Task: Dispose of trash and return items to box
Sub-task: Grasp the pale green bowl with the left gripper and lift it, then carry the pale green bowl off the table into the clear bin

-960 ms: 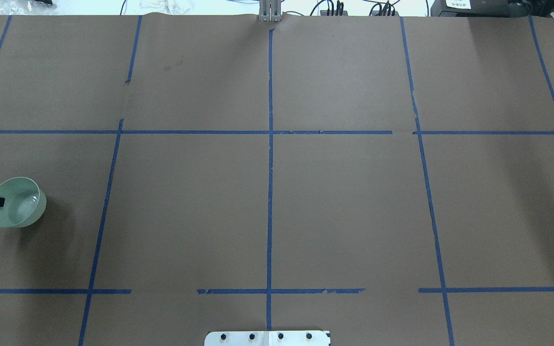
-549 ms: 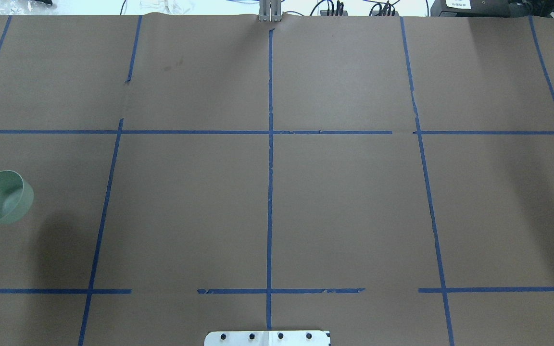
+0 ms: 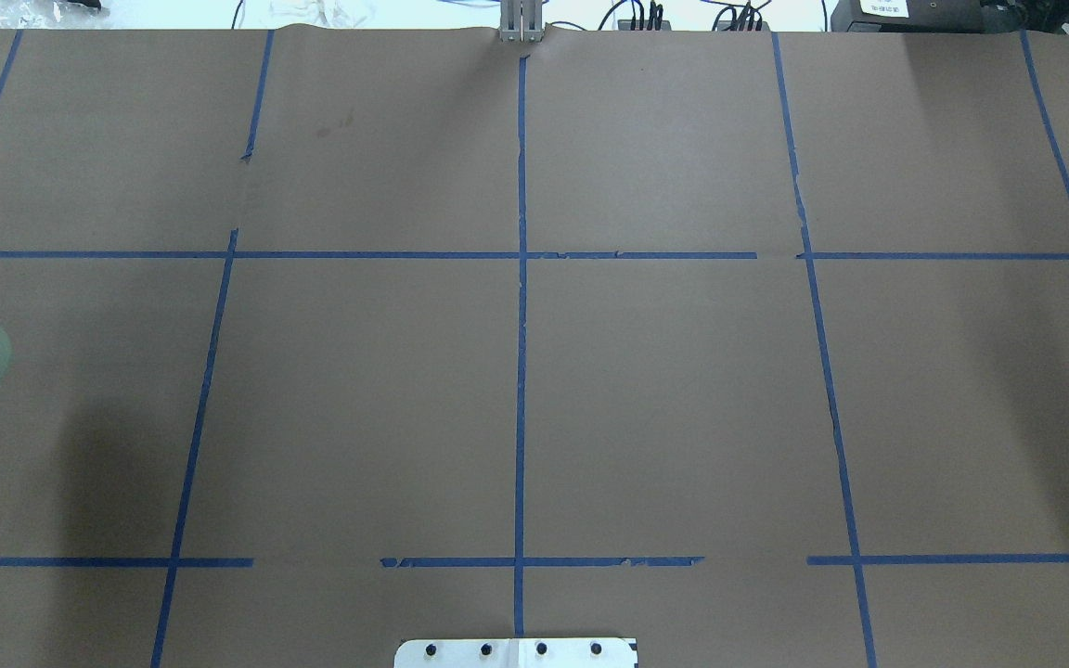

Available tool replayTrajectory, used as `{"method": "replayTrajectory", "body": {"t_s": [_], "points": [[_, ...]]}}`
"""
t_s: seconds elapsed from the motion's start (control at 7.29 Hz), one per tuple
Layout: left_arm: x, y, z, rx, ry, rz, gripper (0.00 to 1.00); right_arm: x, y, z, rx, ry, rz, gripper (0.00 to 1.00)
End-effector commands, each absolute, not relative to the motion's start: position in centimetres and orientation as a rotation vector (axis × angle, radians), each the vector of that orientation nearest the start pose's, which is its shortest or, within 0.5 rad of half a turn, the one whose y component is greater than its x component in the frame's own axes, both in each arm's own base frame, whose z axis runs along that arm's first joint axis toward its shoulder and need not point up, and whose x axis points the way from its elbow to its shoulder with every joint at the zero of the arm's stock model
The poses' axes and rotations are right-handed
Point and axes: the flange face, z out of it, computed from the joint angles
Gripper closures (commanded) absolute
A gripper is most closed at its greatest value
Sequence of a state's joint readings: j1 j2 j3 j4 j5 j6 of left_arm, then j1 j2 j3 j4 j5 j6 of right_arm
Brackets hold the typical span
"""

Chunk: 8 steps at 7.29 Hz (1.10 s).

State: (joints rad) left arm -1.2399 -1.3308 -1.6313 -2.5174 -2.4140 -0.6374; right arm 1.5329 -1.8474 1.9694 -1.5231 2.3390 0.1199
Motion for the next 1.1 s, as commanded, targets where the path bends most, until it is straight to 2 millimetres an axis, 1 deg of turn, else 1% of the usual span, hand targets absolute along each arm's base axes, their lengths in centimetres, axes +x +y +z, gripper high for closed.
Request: {"method": "replayTrajectory", "body": {"t_s": [0.0, 0.14, 0.27, 0.41, 0.55, 0.69, 0.96], "points": [[1.4, -41.3, 64.8, 0.285, 0.924, 0.066, 1.0, 4.5, -37.5, 59.2, 0.088, -0.771, 0.051, 0.0], [-1.3, -42.8, 65.7, 0.298, 0.873, 0.093, 1.0, 4.4, -39.0, 60.2, 0.078, -0.771, 0.054, 0.0], [-4.0, -44.7, 66.7, 0.29, 0.842, 0.092, 1.0, 4.3, -42.0, 60.4, 0.085, -0.778, 0.051, 0.0], [-6.1, -45.6, 68.9, 0.28, 0.823, 0.099, 1.0, 4.1, -44.5, 61.1, 0.079, -0.779, 0.049, 0.0], [-7.5, -45.2, 72.5, 0.249, 0.817, 0.095, 1.0, 4.0, -46.8, 61.6, 0.072, -0.789, 0.051, 0.0], [-8.9, -44.5, 74.9, 0.226, 0.814, 0.068, 1.0, 3.8, -47.8, 62.0, 0.062, -0.805, 0.053, 0.0], [-10.8, -43.6, 77.3, 0.146, 0.819, -0.017, 1.0, 3.4, -48.1, 61.2, 0.059, -0.86, 0.052, 0.0]]}}
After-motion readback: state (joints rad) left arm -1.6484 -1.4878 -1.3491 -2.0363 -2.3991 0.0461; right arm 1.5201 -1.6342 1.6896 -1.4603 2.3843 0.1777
